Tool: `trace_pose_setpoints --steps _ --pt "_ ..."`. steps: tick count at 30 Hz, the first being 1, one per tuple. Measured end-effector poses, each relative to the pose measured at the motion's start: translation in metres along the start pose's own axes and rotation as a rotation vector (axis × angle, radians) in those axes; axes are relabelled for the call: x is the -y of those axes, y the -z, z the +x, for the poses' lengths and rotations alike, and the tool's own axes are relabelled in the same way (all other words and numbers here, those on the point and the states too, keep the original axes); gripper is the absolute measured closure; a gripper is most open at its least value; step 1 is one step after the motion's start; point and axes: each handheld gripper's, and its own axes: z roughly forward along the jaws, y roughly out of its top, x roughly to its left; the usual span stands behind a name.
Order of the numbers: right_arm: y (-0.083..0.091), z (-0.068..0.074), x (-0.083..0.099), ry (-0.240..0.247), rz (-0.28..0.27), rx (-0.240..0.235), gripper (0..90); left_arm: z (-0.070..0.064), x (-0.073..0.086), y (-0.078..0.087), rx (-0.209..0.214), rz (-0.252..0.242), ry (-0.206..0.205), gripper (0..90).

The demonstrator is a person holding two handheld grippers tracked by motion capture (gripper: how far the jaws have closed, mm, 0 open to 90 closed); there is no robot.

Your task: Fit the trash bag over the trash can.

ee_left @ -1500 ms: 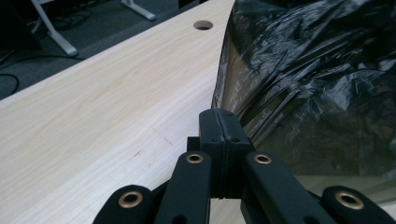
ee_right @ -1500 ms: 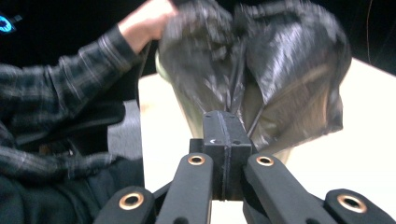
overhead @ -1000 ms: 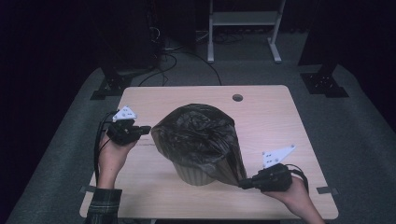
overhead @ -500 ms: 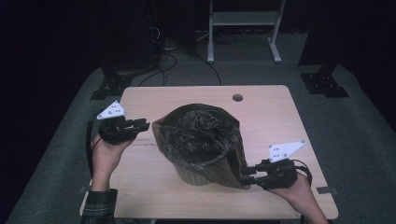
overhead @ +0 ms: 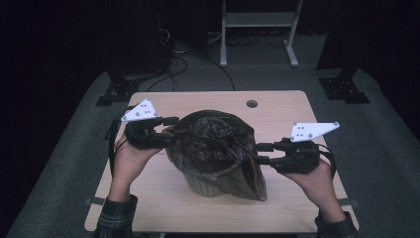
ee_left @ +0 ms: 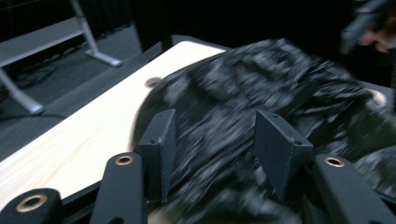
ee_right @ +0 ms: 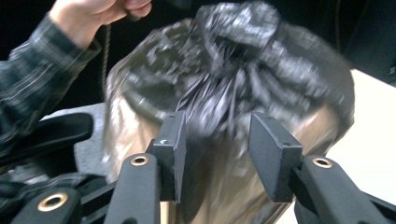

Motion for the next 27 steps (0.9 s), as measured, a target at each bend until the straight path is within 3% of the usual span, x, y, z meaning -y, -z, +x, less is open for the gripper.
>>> trace_pose_setpoints --steps 6,11,18,22,27 --pt "-0.014 -0.005 -0.018 -0.004 0.006 0.019 54.2 -0.016 -0.017 -0.020 0.049 0.018 -0.058 44.9" --pt "-0.027 -0.007 -0.027 0.003 0.029 0.012 52.6 -0.023 -0.021 -0.031 0.067 0.047 -0.099 43.5" --pt "-0.045 -0.009 -0.030 0.014 0.085 0.038 52.3 -0.028 -0.022 -0.045 0.085 0.100 -0.139 42.8" --pt "-0.051 -0.008 -0.030 0.032 0.113 0.064 61.5 -0.029 -0.022 -0.050 0.093 0.141 -0.159 57.8" --pt "-0.054 -0.008 -0.032 0.054 0.118 0.072 85.5 -0.024 -0.022 -0.055 0.117 0.170 -0.151 85.9"
